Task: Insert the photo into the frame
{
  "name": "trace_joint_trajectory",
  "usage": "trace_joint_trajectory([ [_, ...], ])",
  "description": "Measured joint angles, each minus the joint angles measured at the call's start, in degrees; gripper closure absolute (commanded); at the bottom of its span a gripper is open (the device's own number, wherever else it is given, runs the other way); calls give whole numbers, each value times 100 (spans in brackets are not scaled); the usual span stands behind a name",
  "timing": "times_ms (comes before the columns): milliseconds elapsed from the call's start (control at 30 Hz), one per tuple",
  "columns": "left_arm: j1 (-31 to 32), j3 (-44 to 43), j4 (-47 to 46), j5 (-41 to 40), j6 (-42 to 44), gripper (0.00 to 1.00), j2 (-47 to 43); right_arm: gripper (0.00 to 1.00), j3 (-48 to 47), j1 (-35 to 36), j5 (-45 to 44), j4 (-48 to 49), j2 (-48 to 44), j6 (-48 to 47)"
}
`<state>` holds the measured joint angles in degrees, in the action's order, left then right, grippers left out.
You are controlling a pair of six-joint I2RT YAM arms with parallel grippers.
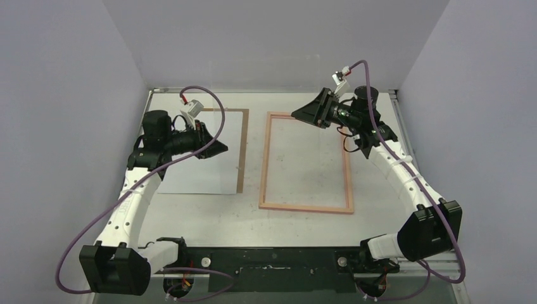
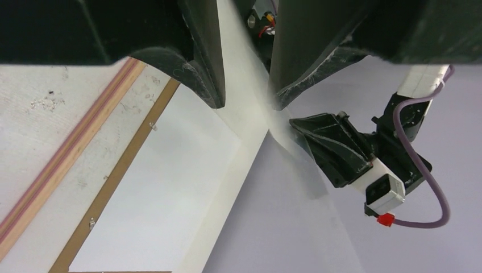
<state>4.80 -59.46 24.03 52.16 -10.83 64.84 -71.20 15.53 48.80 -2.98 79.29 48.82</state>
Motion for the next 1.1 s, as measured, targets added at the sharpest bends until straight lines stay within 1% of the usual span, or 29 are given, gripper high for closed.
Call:
trace_joint_trajectory([
  [100,0,22,-127,-35,-179,88,0,63,181,2,-15,-81,-105,-44],
  [133,0,55,-205,-48,-256,88,0,65,249,4,-17,-103,-142,-48],
  [200,0,149,-363,-59,-437,87,0,75,374,4,-24,-129,-214,-66],
  [233,0,205,-428,-66,-540,84,0,80,411,4,-35,-160,-232,-85],
  [267,0,245,-470,-68,-619,76,0,85,435,4,-50,-188,-249,-114],
  [367,4,382,-616,-87,-837,39,2,92,461,-20,-85,-295,-271,-173],
  [400,20,413,-656,-101,-907,24,9,94,459,-55,-90,-345,-273,-181],
  [467,81,442,-671,-201,-975,14,46,95,459,-127,-92,-490,-273,-219],
  [600,334,400,-553,-723,-846,10,269,95,459,-654,-120,-938,-267,-380],
  [733,780,151,-271,-1493,-514,10,866,95,466,-1204,-184,-1368,-160,-708],
  [900,1263,48,-105,-2365,-131,10,1639,95,837,-1281,-140,-1547,264,-986],
  [1000,1541,48,-96,-2732,-7,10,1812,95,1019,-1283,-162,-1884,485,-1082],
  [1100,1849,48,-166,-3158,85,11,1943,95,929,-1331,-201,-2232,470,-1169],
])
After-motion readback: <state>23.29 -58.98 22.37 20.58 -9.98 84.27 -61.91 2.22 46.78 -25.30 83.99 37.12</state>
